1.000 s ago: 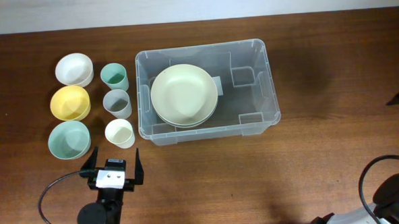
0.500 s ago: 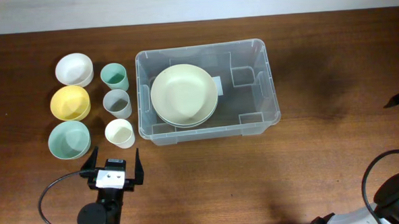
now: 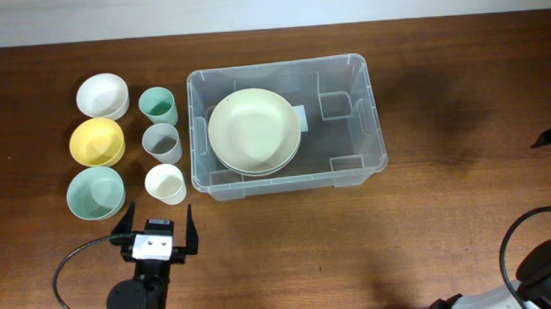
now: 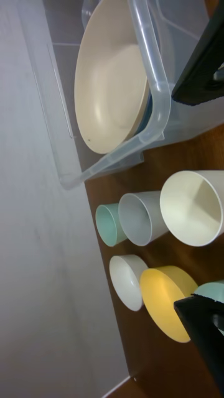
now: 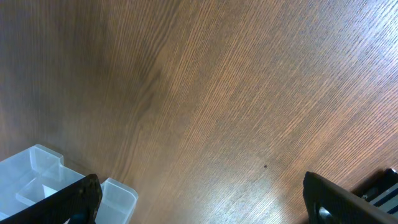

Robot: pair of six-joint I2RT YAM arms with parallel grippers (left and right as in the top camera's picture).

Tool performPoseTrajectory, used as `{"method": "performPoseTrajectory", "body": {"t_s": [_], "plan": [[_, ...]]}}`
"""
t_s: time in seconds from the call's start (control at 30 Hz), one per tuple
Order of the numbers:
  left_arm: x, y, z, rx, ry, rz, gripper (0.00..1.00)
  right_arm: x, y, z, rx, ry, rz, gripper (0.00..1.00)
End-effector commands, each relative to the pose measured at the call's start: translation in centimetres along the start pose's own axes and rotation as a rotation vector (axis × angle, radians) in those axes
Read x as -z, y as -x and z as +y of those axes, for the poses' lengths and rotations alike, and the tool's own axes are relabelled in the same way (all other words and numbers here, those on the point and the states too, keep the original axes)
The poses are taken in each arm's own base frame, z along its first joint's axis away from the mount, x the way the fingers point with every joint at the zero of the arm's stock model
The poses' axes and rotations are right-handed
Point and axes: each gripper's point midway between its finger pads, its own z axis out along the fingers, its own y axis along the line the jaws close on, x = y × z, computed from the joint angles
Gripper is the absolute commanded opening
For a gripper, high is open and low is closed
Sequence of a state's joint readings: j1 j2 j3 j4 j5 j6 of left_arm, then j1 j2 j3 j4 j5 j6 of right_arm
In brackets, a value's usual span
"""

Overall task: Pack container
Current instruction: 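Move the left gripper to the mint bowl at front left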

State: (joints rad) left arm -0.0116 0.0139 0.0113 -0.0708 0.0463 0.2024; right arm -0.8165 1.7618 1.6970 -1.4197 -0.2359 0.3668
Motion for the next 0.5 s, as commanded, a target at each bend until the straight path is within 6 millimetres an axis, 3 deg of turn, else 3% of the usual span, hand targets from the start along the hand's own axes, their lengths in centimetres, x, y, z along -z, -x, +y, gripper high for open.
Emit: {"method": "performPoseTrajectory", "body": {"t_s": [0.0,0.2,0.47], "plan": [[0.0,0.3,0.8,-0.013,0.045,-0.011,1.00,-0.1,-0.1,-0.2,-0.011,-0.006,0.001,0.99],[0.7,4.4,-2.0,-0.029,-0.132,-0.178,1.00,-0.1,-0.1,-0.2,-0.011,-0.006,0.001,0.99],[1.5,10.5,0.7,-0.057,-0.059,-0.167,1.00,-0.1,-0.1,-0.2,-0.011,-0.006,0.001,0.99]]}}
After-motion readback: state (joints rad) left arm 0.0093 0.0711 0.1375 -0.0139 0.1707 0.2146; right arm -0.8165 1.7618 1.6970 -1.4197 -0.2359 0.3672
